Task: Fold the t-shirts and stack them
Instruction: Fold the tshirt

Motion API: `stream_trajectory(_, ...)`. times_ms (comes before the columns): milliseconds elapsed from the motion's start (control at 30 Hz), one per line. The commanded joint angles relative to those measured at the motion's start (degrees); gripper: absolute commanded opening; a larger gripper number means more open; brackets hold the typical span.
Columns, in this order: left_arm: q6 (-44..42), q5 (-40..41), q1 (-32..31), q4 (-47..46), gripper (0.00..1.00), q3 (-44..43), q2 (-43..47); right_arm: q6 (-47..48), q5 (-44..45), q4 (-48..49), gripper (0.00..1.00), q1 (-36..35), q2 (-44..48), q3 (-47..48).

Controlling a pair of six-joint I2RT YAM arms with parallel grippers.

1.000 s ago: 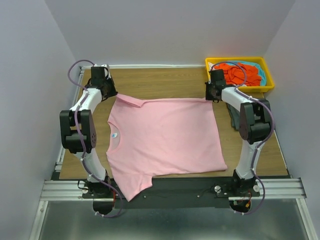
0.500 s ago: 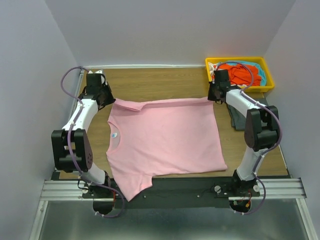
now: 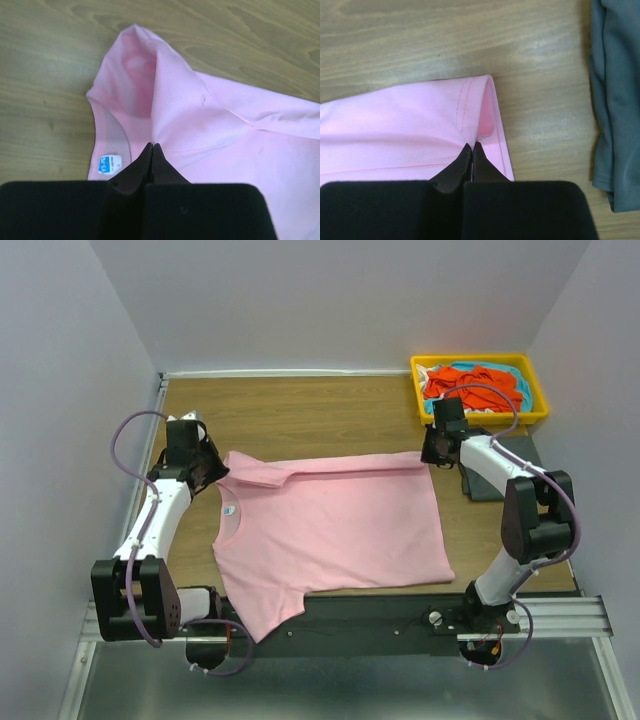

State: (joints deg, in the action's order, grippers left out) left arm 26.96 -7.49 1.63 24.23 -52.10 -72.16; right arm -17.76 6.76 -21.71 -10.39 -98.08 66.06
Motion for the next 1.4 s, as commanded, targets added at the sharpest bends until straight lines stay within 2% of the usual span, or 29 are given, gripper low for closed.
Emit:
stream_trajectory(0,3.4,0.3,-0.3,2.0,0.00,4.5,4.4,-1.6,1.3,-2.5,0.01,0.4,2.5,-3.2)
stream_trajectory(300,10.3,-3.1,-0.3,-1.1,0.00,14.5,10.0,-3.4,1.3,-2.5,0.01,0.4,1.3,-5.6)
stream_trajectory(1000,19.1,-12.3,-0.3,-1.5,0.00,20.5,18.2,-5.3,2.6,-2.8,0.02,0.4,-1.1,-5.3)
stream_trajectory(1367,23.0,-16.7,-0.5,-4.7,0.00,28.5,20.0,-6.1,3.3,-3.0,0.04,0.5,-1.5,-5.6)
